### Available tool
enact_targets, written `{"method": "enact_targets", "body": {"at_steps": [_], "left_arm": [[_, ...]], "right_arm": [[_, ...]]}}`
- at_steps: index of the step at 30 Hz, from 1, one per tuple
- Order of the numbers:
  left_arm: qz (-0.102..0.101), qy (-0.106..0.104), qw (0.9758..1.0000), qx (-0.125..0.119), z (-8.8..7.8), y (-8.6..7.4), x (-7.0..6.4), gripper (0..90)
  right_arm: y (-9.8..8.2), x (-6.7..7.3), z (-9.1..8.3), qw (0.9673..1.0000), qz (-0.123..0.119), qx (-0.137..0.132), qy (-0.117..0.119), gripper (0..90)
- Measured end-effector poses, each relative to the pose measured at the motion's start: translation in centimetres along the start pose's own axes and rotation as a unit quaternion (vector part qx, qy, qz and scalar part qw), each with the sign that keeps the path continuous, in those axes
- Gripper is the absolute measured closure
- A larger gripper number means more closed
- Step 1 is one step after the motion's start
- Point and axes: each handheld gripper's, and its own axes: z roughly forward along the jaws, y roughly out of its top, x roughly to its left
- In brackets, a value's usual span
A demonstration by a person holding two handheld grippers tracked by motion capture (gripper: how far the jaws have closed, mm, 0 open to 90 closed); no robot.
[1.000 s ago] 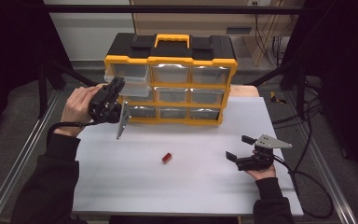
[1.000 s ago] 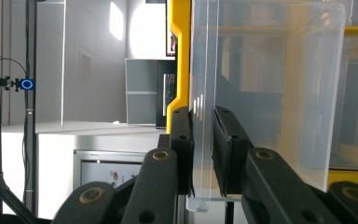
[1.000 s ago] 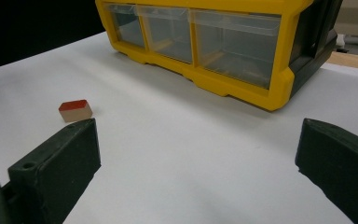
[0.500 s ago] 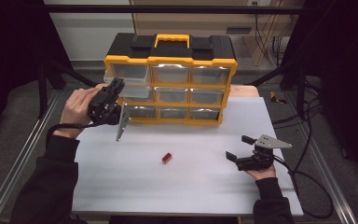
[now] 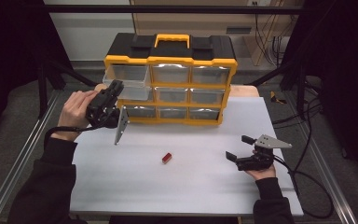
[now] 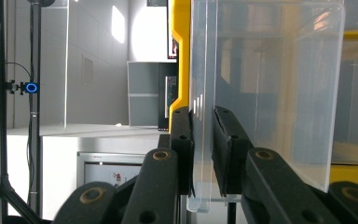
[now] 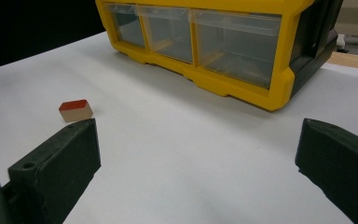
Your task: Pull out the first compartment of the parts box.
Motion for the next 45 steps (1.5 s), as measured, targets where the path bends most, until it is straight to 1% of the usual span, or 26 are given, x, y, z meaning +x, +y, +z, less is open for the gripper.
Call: {"method": "enact_targets", "body": {"at_steps": [8,10,12,15,17,21,28,33,37,41,45], "left_arm": [[0.003,0.001,1.0,0.0,-0.4,0.0,0.0,79.5],[0.0,0.0,1.0,-0.002,-0.5,0.0,-0.1,79.5],[0.004,0.001,1.0,-0.001,-0.6,0.1,0.0,79.5],[0.002,0.002,1.0,-0.004,-0.7,0.1,-0.1,79.5],[0.004,0.001,1.0,-0.003,-0.8,0.1,0.0,79.5],[-0.002,0.002,1.0,-0.005,-0.8,0.0,-0.1,79.5],[0.002,0.0,1.0,-0.005,-1.0,0.0,0.0,79.4],[0.001,-0.001,1.0,-0.007,-1.2,0.0,0.0,79.4],[0.003,0.001,1.0,-0.006,-1.3,0.0,-0.2,79.3],[0.0,0.0,1.0,-0.004,-1.3,0.1,-0.1,79.1],[-0.008,-0.005,1.0,-0.002,-1.2,0.2,0.0,78.6]], "right_arm": [[0.0,0.0,0.0,1.0,-0.001,0.0,0.0,0.4],[0.0,0.0,0.0,1.0,-0.001,0.0,0.0,0.4],[0.0,0.0,0.0,1.0,0.0,0.0,0.0,0.5],[0.0,0.0,0.0,1.0,0.0,-0.001,0.0,0.4],[0.0,0.0,0.0,1.0,0.0,0.0,0.0,0.5],[0.0,0.0,0.0,1.0,0.0,0.0,0.0,0.5],[0.0,0.0,0.0,1.0,-0.001,0.0,0.0,0.5],[0.0,0.0,0.0,1.0,0.0,0.0,0.0,0.5],[0.0,0.0,0.0,1.0,0.0,-0.001,0.0,0.4],[0.0,0.0,0.0,1.0,0.0,0.0,0.0,0.4],[0.0,0.0,0.0,1.0,-0.001,0.0,0.0,0.5]]}}
